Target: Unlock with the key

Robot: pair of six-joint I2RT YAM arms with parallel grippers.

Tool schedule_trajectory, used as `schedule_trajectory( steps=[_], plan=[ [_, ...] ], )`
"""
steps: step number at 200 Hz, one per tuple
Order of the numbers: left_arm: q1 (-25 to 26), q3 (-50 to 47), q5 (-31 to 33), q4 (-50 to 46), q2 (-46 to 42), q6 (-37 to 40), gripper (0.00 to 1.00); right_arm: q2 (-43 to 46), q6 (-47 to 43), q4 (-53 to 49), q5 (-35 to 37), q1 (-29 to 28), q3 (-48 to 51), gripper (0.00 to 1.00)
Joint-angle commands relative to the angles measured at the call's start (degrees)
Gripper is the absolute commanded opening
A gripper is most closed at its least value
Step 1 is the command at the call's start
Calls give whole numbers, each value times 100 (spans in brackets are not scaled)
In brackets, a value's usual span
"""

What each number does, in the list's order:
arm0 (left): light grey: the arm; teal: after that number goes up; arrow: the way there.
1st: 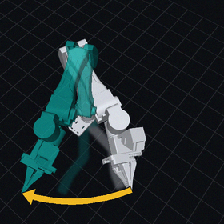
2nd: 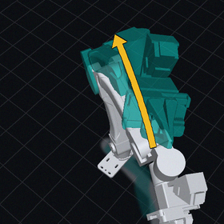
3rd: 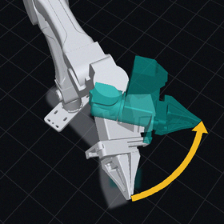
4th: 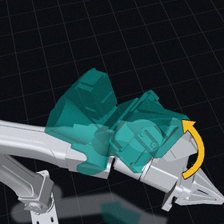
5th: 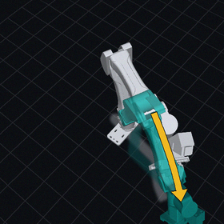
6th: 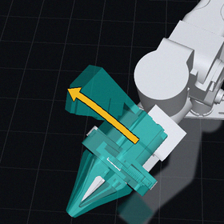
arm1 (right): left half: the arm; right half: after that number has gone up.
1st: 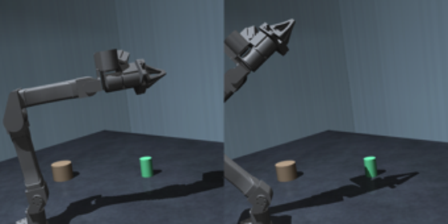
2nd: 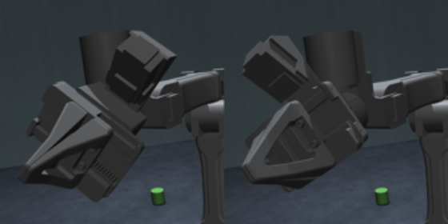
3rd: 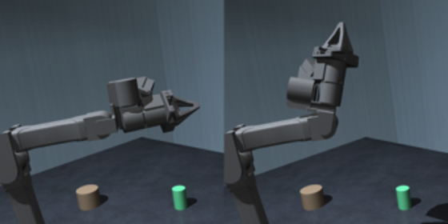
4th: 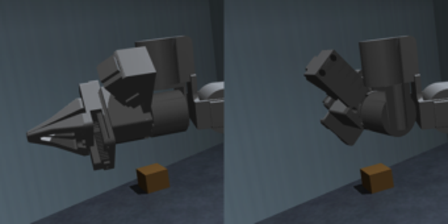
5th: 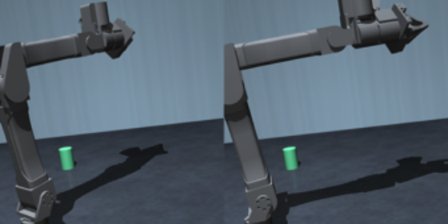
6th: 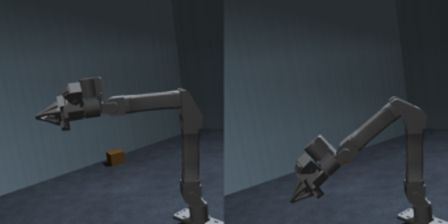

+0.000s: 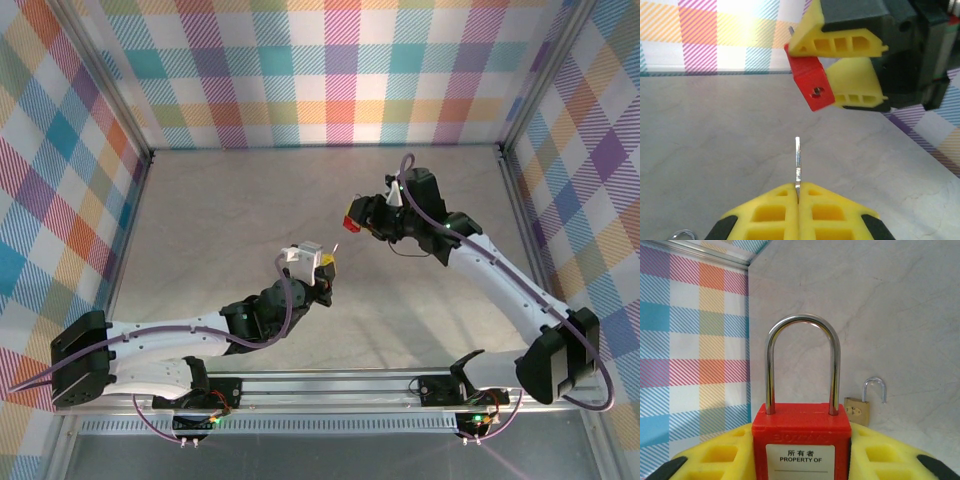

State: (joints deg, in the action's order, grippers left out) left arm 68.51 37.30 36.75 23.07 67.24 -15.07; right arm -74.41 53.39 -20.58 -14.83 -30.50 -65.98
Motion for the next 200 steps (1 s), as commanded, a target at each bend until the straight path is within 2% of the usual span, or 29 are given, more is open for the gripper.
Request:
schedule_trajectory(
  steps=[1, 20, 83, 200],
  plan=[
    [45, 179, 320, 354, 25, 156, 0, 241, 178, 159, 230, -100, 147, 6],
    [47, 169, 262, 433, 77, 48, 0, 267, 202, 225, 267, -155, 225, 5],
    [40, 284, -549, 639, 288, -236, 0, 249, 200, 333, 414, -272, 335, 5],
    [38, 427, -283, 421, 509, -356, 0, 322, 166, 421, 324, -369, 441, 4]
  ],
)
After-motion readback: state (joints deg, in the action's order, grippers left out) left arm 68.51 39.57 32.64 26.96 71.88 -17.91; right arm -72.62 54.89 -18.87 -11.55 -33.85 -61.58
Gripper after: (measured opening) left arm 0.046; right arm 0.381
